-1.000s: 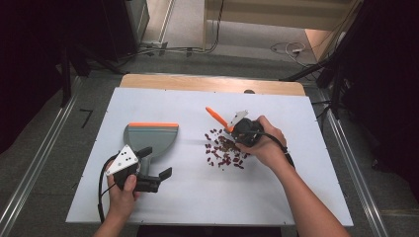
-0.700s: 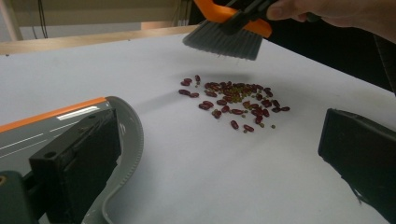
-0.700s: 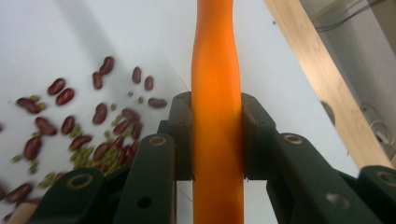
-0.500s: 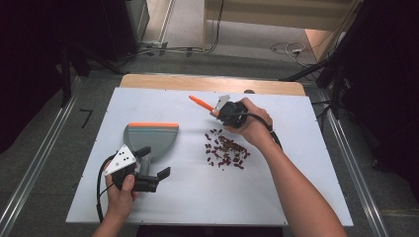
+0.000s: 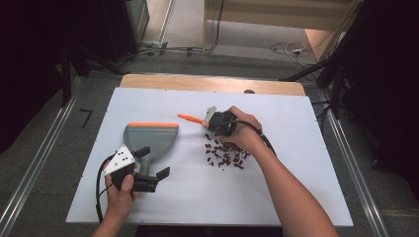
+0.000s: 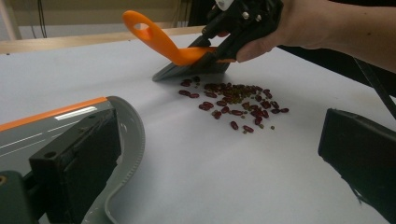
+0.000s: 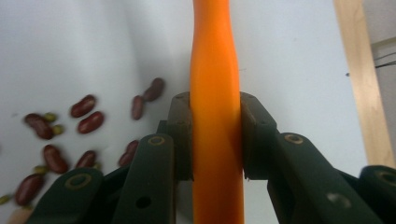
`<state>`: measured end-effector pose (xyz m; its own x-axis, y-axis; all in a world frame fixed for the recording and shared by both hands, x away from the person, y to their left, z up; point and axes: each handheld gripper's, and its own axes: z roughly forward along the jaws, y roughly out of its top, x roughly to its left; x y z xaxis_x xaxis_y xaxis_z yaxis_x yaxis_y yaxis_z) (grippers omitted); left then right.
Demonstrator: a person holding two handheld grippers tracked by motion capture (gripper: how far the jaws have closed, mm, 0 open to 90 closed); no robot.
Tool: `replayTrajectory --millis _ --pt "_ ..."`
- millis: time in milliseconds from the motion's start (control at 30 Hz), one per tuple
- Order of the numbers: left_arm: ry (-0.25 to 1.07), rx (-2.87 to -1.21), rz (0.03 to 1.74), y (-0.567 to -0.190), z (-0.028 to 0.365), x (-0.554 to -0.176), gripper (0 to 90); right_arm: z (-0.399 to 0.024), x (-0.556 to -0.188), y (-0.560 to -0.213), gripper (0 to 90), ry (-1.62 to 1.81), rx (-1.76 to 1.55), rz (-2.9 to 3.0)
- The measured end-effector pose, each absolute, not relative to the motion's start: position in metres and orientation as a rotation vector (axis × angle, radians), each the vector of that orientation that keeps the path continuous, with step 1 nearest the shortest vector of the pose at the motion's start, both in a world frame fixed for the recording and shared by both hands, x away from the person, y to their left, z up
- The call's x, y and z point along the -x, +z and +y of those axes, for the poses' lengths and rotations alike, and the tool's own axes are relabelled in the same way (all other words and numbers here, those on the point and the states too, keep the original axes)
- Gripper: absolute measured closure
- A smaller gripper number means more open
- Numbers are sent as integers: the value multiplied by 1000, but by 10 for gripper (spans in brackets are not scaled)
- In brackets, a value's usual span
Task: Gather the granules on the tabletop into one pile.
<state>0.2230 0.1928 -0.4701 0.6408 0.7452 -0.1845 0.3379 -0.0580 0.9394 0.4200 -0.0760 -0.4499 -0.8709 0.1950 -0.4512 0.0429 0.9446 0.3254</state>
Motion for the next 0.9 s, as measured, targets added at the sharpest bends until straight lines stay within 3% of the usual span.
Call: replayTrajectory --millis 900 --pt "415 -1652 887 -468 189 -221 0 -95 -367 -454 675 439 19 2674"
